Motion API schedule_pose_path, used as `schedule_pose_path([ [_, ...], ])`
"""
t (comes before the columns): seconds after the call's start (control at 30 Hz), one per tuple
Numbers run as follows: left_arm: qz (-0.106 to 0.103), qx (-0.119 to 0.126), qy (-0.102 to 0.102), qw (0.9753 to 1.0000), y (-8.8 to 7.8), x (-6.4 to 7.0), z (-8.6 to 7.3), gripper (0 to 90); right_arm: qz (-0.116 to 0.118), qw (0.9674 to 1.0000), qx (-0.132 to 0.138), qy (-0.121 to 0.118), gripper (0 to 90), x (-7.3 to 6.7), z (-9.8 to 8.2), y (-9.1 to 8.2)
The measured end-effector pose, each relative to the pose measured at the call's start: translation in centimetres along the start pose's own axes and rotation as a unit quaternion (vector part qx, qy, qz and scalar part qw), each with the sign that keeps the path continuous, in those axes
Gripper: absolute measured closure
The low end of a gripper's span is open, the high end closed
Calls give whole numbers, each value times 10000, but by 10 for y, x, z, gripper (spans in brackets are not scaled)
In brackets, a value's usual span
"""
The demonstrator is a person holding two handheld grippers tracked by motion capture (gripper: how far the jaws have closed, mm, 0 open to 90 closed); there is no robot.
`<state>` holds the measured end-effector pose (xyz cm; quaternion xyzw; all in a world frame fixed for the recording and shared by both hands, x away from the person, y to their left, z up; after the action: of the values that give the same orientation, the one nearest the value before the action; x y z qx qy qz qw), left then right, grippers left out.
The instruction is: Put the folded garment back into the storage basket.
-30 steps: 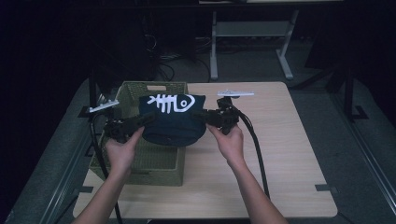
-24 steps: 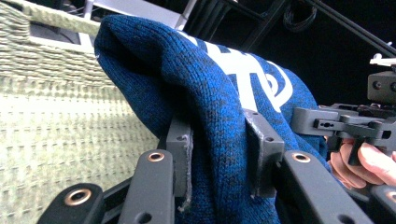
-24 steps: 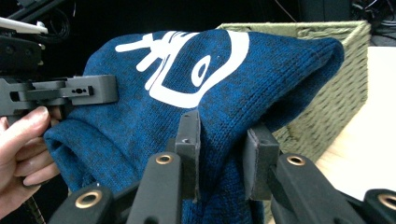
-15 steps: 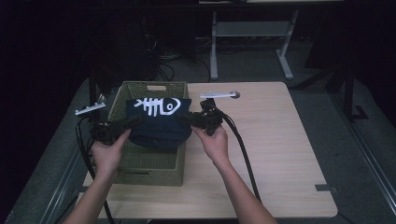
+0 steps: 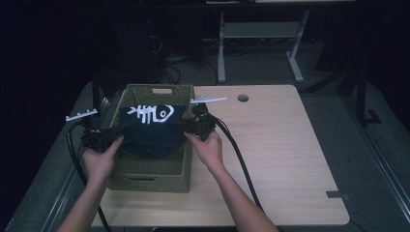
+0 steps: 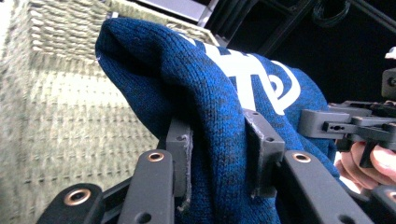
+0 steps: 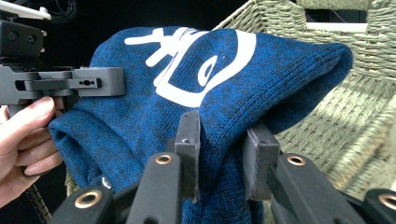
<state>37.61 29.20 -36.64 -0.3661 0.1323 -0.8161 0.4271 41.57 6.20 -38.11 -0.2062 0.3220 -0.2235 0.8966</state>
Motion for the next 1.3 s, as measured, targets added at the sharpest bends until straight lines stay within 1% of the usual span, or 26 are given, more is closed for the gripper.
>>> schedule_pose_path([
  [0.03, -3, -6, -22, 10000, -1, -2, -1, 661, 4, 10000, -32, -8, 708, 0, -1, 4],
  [0.07, -24, -30, -86, 10000, -1, -6, -3, 661, 4, 10000, -66, -14, 708, -1, -1, 6],
  [0.23, 32, -70, -139, 9999, -1, -13, -5, 661, 19, 9999, -106, 20, 708, -1, -3, 13],
  [0.33, 35, -133, -187, 9997, -2, -17, -6, 660, 24, 9999, -152, 50, 708, -1, -4, 18],
  [0.4, 31, -229, -214, 9995, -2, -21, -7, 660, 32, 9998, -164, 46, 708, -1, -4, 22],
  [0.57, 58, -331, -275, 9991, -3, -28, -8, 661, 42, 9998, -208, 51, 707, -2, -5, 28],
  [0.67, 80, -468, -298, 9984, -3, -32, -9, 661, 28, 9997, -239, 16, 708, -1, -7, 32],
  [0.7, 79, -532, -338, 9980, -3, -35, -10, 660, 27, 9996, -266, 19, 708, -1, -8, 36],
  [0.73, 79, -532, -338, 9980, -3, -35, -10, 660, 27, 9996, -266, 19, 708, -1, -8, 36],
  [0.77, 86, -583, -383, 9975, -3, -37, -11, 660, 30, 9996, -291, 28, 708, -2, -9, 38],
  [0.87, 116, -649, -389, 9971, -3, -39, -11, 659, 17, 9995, -327, 46, 707, -2, -11, 40],
  [0.93, 135, -695, -417, 9966, -3, -41, -11, 656, -38, 9993, -373, 12, 707, -1, -12, 43],
  [0.97, 133, -760, -456, 9960, -2, -42, -11, 653, -47, 9992, -389, -10, 706, -1, -13, 43],
  [1.07, 129, -780, -457, 9958, -1, -43, -11, 646, -92, 9992, -388, -49, 703, -1, -14, 43],
  [1.13, 107, -792, -513, 9955, 0, -45, -11, 646, -128, 9991, -395, -75, 704, -2, -14, 43],
  [1.2, 172, -789, -516, 9954, 0, -45, -10, 646, -144, 9991, -398, -78, 703, -2, -14, 43],
  [1.3, 246, -863, -454, 9949, 1, -44, -10, 646, -192, 9990, -392, -101, 699, -2, -15, 42],
])
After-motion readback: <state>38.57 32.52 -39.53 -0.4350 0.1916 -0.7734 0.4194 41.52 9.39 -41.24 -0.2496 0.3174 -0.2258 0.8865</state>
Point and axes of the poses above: each handheld gripper's, and its own axes: y roughly forward along the jaws, z roughly out of its top, x roughly to its right, the point moved 6 cm from there along y, roughly forward along the jaws, and after that the axes turned 9 degrees about -x, right-handed, at the moved point
